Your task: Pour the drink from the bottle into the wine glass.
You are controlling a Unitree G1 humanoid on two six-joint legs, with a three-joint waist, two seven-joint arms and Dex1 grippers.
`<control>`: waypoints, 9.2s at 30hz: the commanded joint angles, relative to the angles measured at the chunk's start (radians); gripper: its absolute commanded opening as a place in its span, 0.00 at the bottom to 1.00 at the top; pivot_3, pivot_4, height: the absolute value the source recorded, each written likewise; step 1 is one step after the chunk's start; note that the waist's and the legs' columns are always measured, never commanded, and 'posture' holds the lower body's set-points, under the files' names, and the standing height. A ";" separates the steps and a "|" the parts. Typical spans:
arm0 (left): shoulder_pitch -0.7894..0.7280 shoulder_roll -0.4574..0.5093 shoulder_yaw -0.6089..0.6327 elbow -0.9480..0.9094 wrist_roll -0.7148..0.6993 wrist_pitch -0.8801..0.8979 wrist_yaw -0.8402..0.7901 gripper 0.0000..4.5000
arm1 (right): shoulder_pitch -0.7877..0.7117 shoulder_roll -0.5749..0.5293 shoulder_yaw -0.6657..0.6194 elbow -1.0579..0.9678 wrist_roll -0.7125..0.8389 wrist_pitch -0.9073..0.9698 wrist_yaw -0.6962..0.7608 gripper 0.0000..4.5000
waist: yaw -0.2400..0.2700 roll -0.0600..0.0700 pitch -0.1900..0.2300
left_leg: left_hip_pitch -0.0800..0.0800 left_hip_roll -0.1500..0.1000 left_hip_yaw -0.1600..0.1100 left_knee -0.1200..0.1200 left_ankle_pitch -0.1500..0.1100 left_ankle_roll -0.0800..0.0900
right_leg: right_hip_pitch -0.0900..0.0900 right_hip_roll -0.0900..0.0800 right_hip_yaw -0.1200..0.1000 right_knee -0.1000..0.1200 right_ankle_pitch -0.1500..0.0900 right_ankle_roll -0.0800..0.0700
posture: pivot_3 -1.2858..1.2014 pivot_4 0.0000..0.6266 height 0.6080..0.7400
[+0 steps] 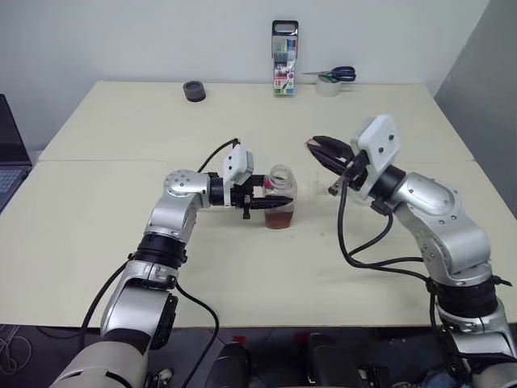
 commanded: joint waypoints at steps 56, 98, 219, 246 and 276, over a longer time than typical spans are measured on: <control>0.201 0.179 0.430 0.088 -0.011 0.035 0.803 0.74 | -0.131 0.245 0.251 0.114 -0.037 0.097 0.040 1.00 | -0.003 -0.001 -0.001 | 0.004 0.001 0.000 -0.001 0.002 -0.003 | 0.001 0.000 0.000 0.001 0.000 0.000 | 0.52 0.24 1.00; 0.527 0.201 0.147 -0.506 -0.094 0.051 0.388 1.00 | 0.093 0.864 -0.519 -0.003 0.293 0.637 -0.631 1.00 | 0.015 0.000 -0.002 | 0.009 0.002 0.003 -0.005 0.000 0.000 | 0.004 0.002 0.002 0.001 0.000 0.000 | 0.52 0.24 1.00; 0.568 0.321 0.362 -0.782 -0.183 0.297 0.520 1.00 | -0.242 0.488 0.133 1.076 -0.258 -0.648 -0.018 0.99 | -0.028 0.003 0.000 | 0.013 0.002 0.006 -0.016 0.001 0.001 | 0.002 0.000 0.004 -0.001 0.000 -0.001 | 0.52 0.24 1.00; 0.696 0.144 0.339 -0.744 -0.127 0.093 0.599 1.00 | 0.196 0.189 0.146 0.269 -0.142 -0.408 0.177 0.99 | -0.018 0.002 0.000 | 0.012 0.002 0.006 -0.016 0.001 0.001 | 0.002 0.000 0.005 -0.003 0.000 -0.001 | 0.52 0.24 1.00; 0.584 0.083 0.461 -0.279 0.002 -0.048 0.917 1.00 | 0.107 0.094 0.225 -0.003 0.076 -0.139 0.303 0.99 | 0.016 0.000 -0.002 | 0.012 0.002 0.003 -0.015 0.002 0.000 | 0.004 0.000 0.001 -0.004 0.000 -0.001 | 0.52 0.24 1.00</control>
